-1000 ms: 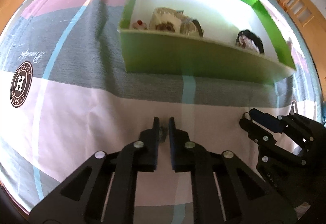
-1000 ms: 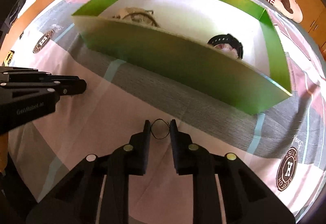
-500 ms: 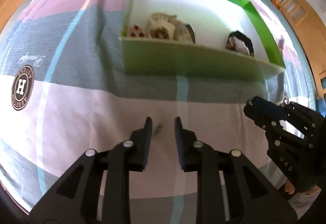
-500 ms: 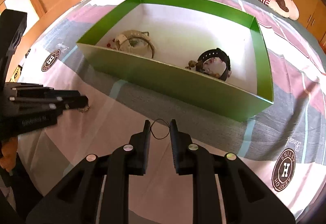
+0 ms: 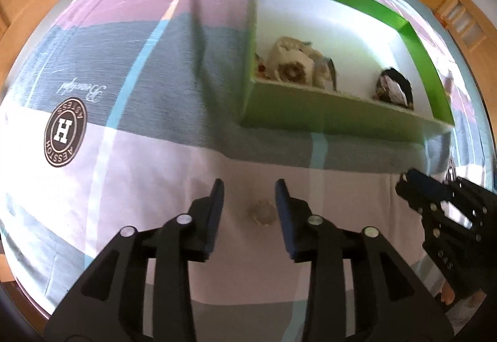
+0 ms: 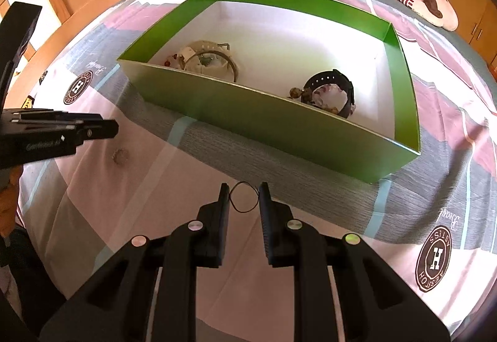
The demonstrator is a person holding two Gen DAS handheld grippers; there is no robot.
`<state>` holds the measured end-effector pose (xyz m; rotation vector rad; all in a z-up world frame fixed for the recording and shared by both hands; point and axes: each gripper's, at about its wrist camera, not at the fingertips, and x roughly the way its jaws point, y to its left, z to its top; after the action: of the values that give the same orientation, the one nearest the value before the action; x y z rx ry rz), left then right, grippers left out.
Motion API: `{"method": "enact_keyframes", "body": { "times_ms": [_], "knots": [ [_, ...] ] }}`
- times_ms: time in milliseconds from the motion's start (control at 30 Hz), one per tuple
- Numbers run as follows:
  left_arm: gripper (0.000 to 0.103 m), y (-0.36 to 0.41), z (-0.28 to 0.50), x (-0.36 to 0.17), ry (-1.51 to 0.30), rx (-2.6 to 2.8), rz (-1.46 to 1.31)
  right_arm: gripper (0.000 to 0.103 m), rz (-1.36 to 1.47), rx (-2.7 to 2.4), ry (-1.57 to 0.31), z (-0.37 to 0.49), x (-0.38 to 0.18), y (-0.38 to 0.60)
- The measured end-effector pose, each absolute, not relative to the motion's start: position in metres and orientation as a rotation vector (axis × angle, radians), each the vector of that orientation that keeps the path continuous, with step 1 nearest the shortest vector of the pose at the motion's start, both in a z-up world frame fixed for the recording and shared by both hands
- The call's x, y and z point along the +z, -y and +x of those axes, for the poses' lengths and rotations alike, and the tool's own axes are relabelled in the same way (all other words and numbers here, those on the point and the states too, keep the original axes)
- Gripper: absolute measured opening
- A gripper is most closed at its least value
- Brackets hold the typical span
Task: Organize jewelry
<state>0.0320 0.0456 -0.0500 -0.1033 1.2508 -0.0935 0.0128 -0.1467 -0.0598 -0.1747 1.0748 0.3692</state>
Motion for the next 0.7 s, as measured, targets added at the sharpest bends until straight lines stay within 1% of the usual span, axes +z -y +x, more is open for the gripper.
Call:
{"method": "enact_keyframes", "body": {
  "times_ms": [167,367,400,467,567,700],
  "knots": [
    [0.037,-0.032,0.033,-0.068,-1.314,-0.12,-0.07,0.019,-0.179,0.374,-1.083,0.013,-0.063,0.144],
    [0.037,-0.026,0.034,-0.08,-1.335,-0.11,-0.05,0.019,-0.181,0.377,-1.085,0.013,-0.064,0.145],
    [0.034,-0.026,0.034,-0.08,-1.331,-0.108,-0.048,0.019,-0.181,0.377,-1.085,0.013,-0.064,0.145],
    [0.021,-0.024,0.035,-0.079,-1.317,-0.104,-0.041,0.019,-0.181,0.376,-1.083,0.013,-0.064,0.145],
    [0.02,-0.02,0.034,-0.075,-1.292,-0.118,-0.072,0.019,-0.176,0.378,-1.073,0.012,-0.061,0.146],
    [0.02,-0.024,0.032,-0.048,-1.188,-0.153,-0.103,0.019,-0.139,0.392,-1.012,0.01,-0.042,0.153]
  ]
}}
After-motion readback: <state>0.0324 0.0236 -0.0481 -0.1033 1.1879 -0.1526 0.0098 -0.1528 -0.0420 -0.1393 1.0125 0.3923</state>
